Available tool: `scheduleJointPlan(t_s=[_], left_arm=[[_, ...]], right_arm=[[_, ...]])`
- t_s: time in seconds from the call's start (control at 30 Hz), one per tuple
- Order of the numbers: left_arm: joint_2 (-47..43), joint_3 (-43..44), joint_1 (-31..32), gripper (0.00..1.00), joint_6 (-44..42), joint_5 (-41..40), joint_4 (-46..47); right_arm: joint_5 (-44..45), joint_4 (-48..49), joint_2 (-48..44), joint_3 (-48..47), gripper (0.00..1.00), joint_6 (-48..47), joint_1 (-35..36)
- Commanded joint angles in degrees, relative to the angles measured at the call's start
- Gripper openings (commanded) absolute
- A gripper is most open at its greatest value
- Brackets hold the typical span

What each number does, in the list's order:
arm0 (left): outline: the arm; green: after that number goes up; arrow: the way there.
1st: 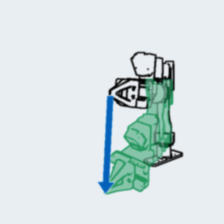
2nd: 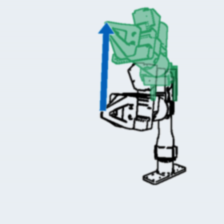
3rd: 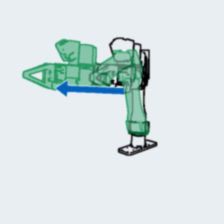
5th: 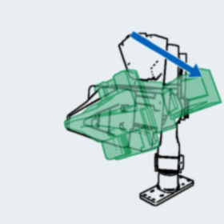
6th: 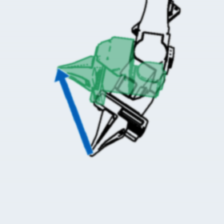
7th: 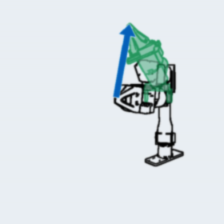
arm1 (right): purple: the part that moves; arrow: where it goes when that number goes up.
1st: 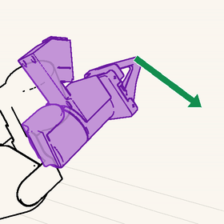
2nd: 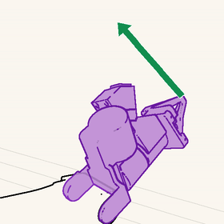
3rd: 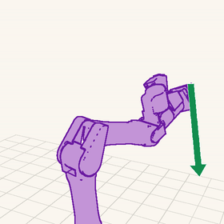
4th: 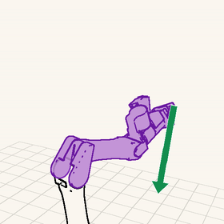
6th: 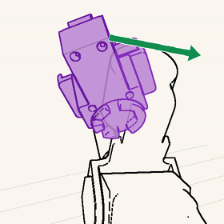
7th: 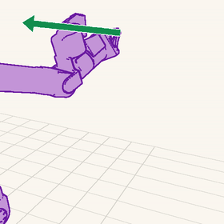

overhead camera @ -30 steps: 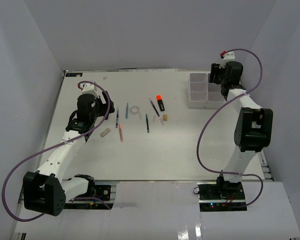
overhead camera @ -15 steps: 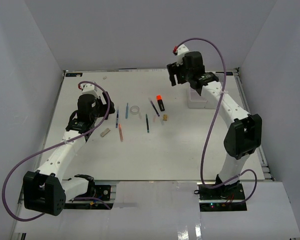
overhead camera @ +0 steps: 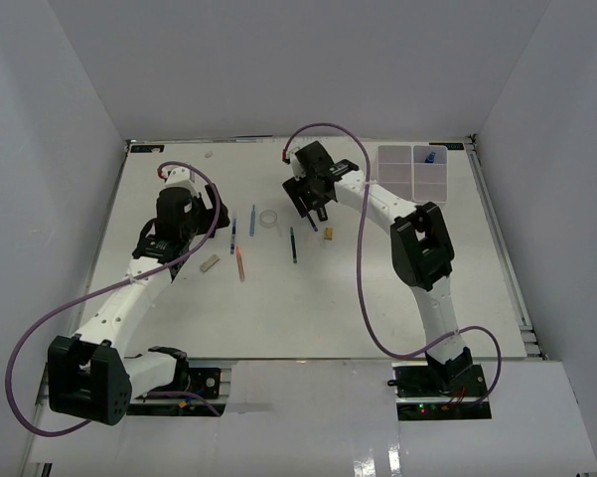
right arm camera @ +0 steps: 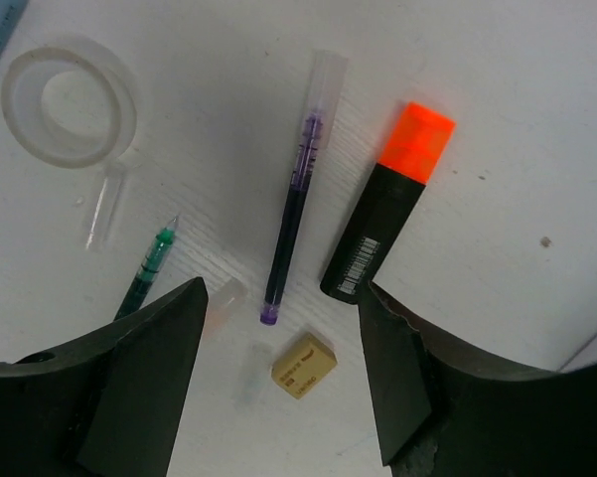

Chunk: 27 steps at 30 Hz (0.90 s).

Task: Sort the stationery into containers
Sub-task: Pick up the pen from the center of the board.

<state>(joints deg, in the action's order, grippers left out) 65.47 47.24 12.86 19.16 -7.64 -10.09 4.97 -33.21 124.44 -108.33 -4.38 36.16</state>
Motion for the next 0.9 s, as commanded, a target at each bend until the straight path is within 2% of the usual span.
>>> scheduleJointPlan(t_s=[0.0, 0.27, 0.47, 0.73, 0.87], left_arm=[[0.1, 1.3, 0.1, 0.98, 0.5, 1.0, -0.1], [0.4, 1.4, 0.2, 0.98, 0.7, 1.5, 0.0], [0.7, 1.4, 0.1, 0.98, 0.7, 1.8, -0.1], [0.8, 1.4, 0.1, 0.98, 0.9, 2.4, -0.2], [1.0, 1.4, 0.1, 0.98, 0.9, 2.4, -0.2]], right_arm=[[0.3, -1.8, 1.8, -3.4, 0.68, 2.1, 0.4], [0.1, -0.2, 5.5, -3.5, 0.56, 3.3, 0.7], [0.4, 0.8, 6.8, -2.7, 0.42, 3.7, 0.6], [1.6, 1.5, 8.6, -2.8, 0.36, 3.9, 0.6], [2.1, 1.7, 9.5, -2.8, 0.30, 3.9, 0.5]])
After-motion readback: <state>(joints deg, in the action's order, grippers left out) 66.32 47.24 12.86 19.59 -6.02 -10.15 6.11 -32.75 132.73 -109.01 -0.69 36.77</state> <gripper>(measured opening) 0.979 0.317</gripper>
